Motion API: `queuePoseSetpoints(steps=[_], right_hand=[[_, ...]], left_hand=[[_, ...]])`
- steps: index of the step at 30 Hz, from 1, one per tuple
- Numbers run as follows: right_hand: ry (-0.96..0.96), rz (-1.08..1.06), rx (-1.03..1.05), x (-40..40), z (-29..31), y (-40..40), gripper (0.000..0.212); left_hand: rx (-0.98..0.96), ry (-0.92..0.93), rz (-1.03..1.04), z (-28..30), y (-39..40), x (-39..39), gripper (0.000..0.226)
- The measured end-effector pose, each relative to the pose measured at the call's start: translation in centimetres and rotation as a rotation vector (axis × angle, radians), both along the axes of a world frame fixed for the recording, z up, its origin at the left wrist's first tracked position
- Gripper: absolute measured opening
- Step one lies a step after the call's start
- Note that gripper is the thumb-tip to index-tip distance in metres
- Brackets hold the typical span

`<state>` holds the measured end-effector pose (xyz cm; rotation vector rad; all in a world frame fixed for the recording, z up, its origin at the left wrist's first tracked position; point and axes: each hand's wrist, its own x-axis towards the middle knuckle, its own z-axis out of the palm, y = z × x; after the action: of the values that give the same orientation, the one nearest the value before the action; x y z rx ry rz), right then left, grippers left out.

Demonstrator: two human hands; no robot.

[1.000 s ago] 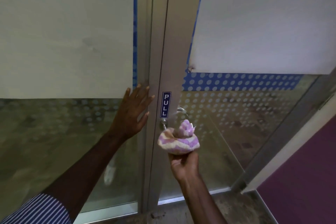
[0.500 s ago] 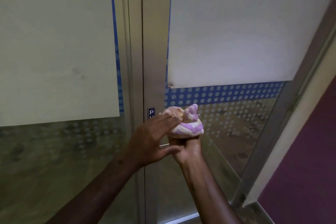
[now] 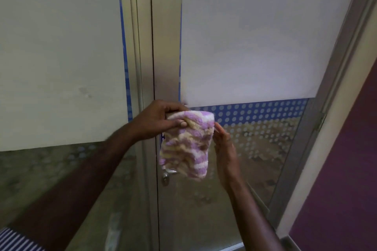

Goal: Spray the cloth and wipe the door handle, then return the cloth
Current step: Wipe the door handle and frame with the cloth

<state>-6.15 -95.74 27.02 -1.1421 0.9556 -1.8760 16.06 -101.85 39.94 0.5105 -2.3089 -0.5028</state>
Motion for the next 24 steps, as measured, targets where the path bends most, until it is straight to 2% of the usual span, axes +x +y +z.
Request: queuePoseSetpoints(steps=[2, 4, 6, 9, 11, 13, 15, 18, 20, 22, 24], right_hand=[[0.102, 0.140, -0.034, 0.5, 3.6, 0.4, 0.072], [0.124, 0.272, 0.001, 0.7, 5.5, 0.7, 0.082], [0.222, 0.267, 0.062, 0.9, 5.9, 1.0, 0.073], [0.427, 0.015, 0.136, 1.3, 5.5, 0.7, 0.047], [0.450, -0.109, 0.124, 1.8, 5.5, 0.3, 0.032], [0.426, -0.109, 0.074, 2.2, 5.7, 0.1, 0.025], [0.359, -0.074, 0.037, 2.4, 6.0, 0.0, 0.023], [0.196, 0.018, 0.042, 2.0, 5.9, -0.3, 0.024], [0.117, 0.054, 0.046, 1.7, 5.7, -0.7, 0.024], [0.073, 0.076, 0.037, 1.7, 5.6, -0.9, 0.026], [0.072, 0.120, -0.004, 1.8, 5.7, -0.9, 0.033]], left_hand=[[0.027, -0.014, -0.028, 0.3, -0.1, -0.3, 0.024], [0.050, -0.001, -0.038, 0.5, -0.3, -0.4, 0.023], [0.047, 0.014, -0.007, 0.4, -0.6, -0.1, 0.027], [-0.060, 0.015, 0.132, 0.5, -0.8, 0.6, 0.037], [-0.181, 0.047, 0.205, 0.4, -0.6, 0.9, 0.034], [-0.218, 0.154, 0.207, 0.0, -0.3, 1.0, 0.037], [-0.090, 0.316, 0.210, -0.4, -0.4, 1.2, 0.060], [0.405, 0.568, 0.126, -1.9, -0.7, 1.5, 0.087], [0.642, 0.533, 0.120, -3.9, -1.0, 1.6, 0.071], [0.709, 0.451, 0.118, -5.7, -1.1, 1.7, 0.046], [0.713, 0.465, 0.136, -6.4, -1.0, 1.7, 0.035]])
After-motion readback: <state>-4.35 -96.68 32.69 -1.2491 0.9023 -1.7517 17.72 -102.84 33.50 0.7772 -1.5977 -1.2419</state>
